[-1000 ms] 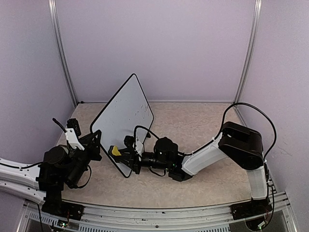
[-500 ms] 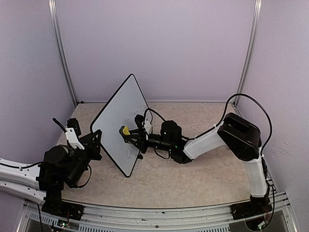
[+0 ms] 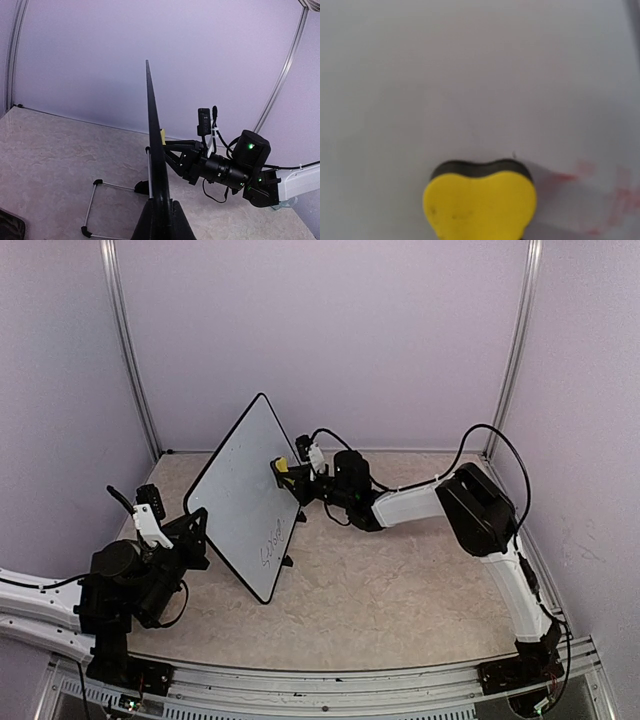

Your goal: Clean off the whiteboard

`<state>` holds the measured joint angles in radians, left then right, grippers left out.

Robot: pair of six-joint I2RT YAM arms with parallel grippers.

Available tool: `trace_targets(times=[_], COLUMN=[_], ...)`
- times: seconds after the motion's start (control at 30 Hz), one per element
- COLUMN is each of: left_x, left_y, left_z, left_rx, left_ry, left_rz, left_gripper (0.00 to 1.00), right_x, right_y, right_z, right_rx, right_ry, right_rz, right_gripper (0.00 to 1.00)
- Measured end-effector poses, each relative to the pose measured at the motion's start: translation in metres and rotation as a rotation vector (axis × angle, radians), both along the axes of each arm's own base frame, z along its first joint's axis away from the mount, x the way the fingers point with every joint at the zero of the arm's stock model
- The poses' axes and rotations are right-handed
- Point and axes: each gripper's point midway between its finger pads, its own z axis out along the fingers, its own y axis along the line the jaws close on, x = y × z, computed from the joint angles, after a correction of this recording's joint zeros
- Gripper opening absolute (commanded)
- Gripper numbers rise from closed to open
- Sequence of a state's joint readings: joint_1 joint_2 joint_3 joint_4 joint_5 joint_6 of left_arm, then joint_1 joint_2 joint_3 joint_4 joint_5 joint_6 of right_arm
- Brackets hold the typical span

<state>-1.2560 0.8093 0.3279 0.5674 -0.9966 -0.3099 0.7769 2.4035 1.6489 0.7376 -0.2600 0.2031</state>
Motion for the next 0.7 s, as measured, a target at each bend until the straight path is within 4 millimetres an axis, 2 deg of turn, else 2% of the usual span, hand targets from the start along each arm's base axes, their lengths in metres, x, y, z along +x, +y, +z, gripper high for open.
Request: trace_targets(times=[0.13,0.23,0.33,0.53,0.7], left_x=[0.000,-0.001,-0.001,-0.001,-0.001], left_y=[0.000,-0.001,0.000,0.000,-0.001], left_z=[0.000,0.000,0.000,0.000,0.000], left_rx=[-0.003,-0.001,-0.002,-0.006,-0.004], left_ry=[0.001,0.000,0.001,0.003,0.002], left_rz=[-0.003,-0.012,-0.012,-0.013,-0.017], left_gripper=[0.00,0.00,0.00,0.00,0.00], right_x=[0.044,0.064,0.068,0.071,0.066], right_y=[-0.016,-0.027,-0.029,-0.027,-0.028], right_z=[-0.024,-0.039,-0.047,-0.047,-0.046], right_rx=[-0.014,-0.029,-0.042,-0.034,-0.005], right_ry=[0.112,0.189,0.234,0.305,0.332], right_rz=[-0.078,-0.126,-0.144,-0.149,-0.129], right_gripper=[0.00,0.00,0.00,0.00,0.00])
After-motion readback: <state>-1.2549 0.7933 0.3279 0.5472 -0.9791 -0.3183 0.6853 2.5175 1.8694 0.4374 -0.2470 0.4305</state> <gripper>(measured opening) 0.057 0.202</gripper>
